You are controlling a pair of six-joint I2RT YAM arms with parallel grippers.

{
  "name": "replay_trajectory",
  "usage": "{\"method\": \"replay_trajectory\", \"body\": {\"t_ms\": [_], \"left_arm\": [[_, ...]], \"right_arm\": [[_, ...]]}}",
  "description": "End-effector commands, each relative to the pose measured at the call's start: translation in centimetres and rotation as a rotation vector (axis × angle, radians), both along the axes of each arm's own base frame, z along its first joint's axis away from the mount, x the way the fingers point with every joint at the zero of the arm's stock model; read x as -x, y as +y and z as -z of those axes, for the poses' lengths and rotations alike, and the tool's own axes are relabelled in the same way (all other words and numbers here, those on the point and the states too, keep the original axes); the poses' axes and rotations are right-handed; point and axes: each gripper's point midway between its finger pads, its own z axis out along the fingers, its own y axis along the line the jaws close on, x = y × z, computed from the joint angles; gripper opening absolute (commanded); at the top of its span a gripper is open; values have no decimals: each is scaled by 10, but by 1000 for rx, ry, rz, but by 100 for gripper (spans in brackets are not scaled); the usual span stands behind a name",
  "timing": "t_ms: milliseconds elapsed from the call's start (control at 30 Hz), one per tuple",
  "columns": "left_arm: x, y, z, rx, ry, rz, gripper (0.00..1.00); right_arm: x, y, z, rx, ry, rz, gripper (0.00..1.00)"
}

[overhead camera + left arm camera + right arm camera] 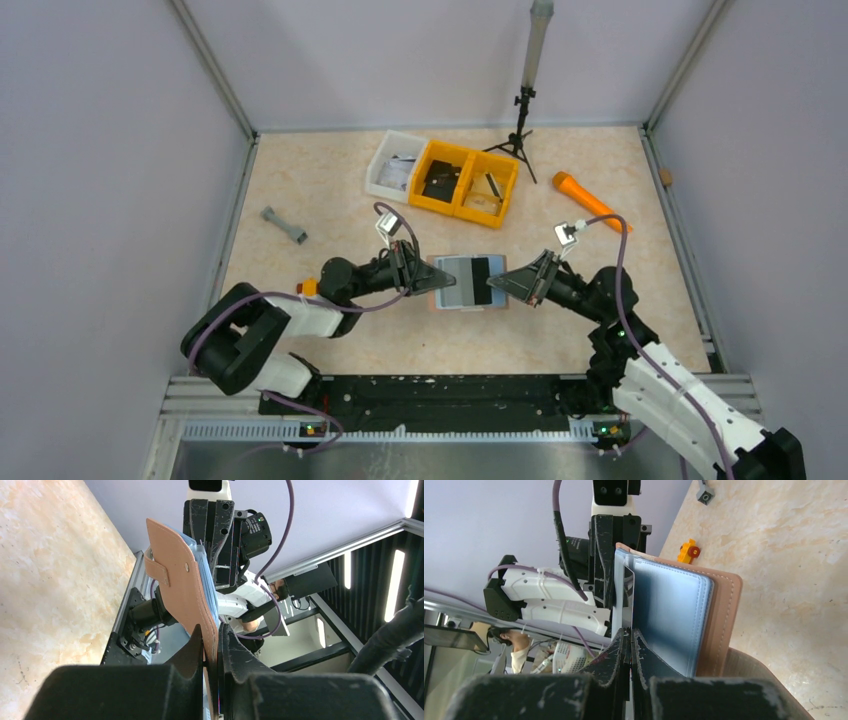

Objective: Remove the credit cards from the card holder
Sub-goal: Remove the credit card from the card holder, then place the credit card in the storage box.

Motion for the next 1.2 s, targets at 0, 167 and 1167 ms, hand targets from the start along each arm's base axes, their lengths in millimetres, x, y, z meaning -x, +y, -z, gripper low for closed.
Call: {"method": "replay_trajectory", "body": {"t_ms": [0,167,1167], "left_arm": [[9,16,-36,114,-143,-20,0],[-8,25,-16,21,-85,-71,0],[-84,126,65,-725,46,-441,0]], "right_arm": [[-8,-9,-1,-2,-7,57,0],[-18,-15,-1,36,-25,99,0],[-275,52,-41,828,-616,146,0]]}}
